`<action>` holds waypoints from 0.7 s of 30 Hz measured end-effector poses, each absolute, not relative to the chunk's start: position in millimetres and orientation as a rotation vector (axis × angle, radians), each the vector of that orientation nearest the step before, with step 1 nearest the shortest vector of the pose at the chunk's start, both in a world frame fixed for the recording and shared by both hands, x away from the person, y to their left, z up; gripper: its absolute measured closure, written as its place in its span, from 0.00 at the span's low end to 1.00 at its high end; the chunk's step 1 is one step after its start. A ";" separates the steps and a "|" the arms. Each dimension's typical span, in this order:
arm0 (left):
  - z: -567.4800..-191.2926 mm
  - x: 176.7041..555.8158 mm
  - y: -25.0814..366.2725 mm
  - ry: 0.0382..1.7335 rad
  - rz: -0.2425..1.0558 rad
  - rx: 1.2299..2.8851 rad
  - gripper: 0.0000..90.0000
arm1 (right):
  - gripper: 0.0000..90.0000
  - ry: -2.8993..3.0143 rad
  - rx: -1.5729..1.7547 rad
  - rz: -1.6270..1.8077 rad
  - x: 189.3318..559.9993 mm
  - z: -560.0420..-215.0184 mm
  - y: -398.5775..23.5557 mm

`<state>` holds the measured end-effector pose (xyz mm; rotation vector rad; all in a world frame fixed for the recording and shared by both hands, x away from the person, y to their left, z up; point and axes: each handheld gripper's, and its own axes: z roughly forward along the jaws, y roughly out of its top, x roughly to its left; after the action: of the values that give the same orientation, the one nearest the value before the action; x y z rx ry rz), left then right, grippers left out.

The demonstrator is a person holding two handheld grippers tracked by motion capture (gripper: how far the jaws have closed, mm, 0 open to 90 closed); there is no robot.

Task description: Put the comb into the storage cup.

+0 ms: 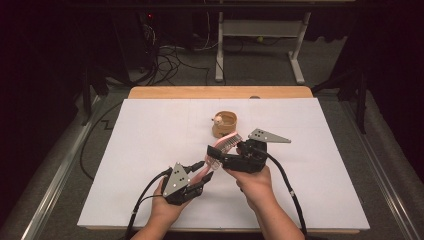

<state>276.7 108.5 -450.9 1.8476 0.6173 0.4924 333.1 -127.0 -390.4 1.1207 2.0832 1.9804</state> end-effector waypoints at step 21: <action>-439.6 287.3 150.7 0.665 0.438 1.876 0.21 | 0.23 2.048 1.092 1.898 335.1 -383.9 -142.3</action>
<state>287.3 150.7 -439.6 1.8761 0.6655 0.4380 335.1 -142.3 -383.9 1.0920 2.0480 1.8975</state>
